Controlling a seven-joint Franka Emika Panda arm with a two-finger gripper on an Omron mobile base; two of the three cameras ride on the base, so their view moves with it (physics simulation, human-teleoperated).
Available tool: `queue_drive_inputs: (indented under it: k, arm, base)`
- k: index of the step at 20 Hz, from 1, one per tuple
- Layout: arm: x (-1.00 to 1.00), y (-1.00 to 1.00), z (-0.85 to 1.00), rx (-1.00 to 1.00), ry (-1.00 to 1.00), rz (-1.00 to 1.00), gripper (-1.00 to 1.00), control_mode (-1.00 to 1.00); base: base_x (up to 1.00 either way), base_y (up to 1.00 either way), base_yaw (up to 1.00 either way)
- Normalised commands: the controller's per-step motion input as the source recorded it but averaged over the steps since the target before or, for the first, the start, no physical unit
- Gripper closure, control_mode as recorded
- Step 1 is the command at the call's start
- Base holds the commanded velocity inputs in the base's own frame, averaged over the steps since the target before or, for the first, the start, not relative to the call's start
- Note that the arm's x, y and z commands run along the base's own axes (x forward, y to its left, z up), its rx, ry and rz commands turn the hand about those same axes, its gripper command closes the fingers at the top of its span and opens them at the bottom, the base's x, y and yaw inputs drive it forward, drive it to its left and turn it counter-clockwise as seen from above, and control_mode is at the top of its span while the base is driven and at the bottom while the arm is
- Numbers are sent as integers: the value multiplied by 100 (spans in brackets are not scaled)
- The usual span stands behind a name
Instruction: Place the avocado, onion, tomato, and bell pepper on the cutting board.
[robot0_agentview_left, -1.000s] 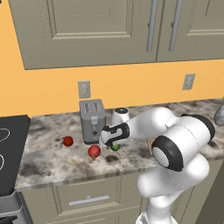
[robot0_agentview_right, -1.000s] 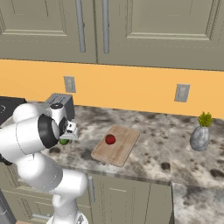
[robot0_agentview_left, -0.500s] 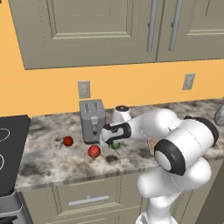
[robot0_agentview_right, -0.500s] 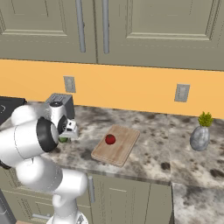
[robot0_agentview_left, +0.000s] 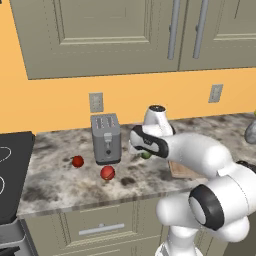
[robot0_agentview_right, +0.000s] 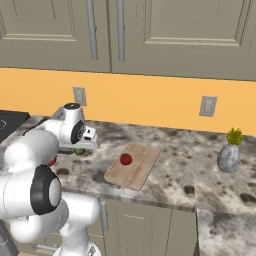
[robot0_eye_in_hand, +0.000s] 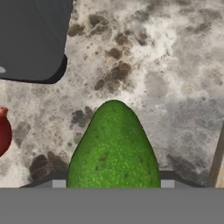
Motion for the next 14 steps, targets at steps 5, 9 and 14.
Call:
queue_drive_inputs:
  k: [5,9,14]
  arm:
    - [-2,-67,73,0,0,3,100,-100]
    - [-3,-78,50,0,0,4,100,-100]
    - [0,-80,31,0,0,3,100,-100]
  base:
    - [0,0,0]
    - [0,0,0]
    - [0,0,0]
